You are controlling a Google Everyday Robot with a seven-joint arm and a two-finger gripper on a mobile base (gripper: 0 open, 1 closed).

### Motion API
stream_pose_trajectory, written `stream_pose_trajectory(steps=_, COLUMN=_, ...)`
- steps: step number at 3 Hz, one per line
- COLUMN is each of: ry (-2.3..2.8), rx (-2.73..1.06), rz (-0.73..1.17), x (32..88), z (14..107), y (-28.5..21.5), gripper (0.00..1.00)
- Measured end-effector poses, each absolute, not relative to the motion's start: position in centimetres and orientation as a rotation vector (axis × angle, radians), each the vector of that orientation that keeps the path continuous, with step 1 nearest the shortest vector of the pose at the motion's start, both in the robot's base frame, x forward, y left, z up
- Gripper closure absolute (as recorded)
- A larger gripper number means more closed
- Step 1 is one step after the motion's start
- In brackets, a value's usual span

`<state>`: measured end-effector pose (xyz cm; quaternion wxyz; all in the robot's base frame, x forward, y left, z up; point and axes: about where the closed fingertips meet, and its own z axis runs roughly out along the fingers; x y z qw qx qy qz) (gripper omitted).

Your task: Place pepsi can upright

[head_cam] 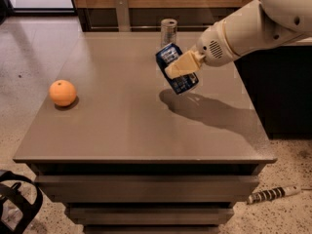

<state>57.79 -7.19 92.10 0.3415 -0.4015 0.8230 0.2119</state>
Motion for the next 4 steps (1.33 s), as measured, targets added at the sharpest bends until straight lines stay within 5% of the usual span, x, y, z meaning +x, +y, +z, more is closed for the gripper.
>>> stream_pose_trajectory(steps=4, ry=1.646, rx=-1.231, rz=0.652, x=57.0, z=89.7, y=-6.4, gripper=1.0)
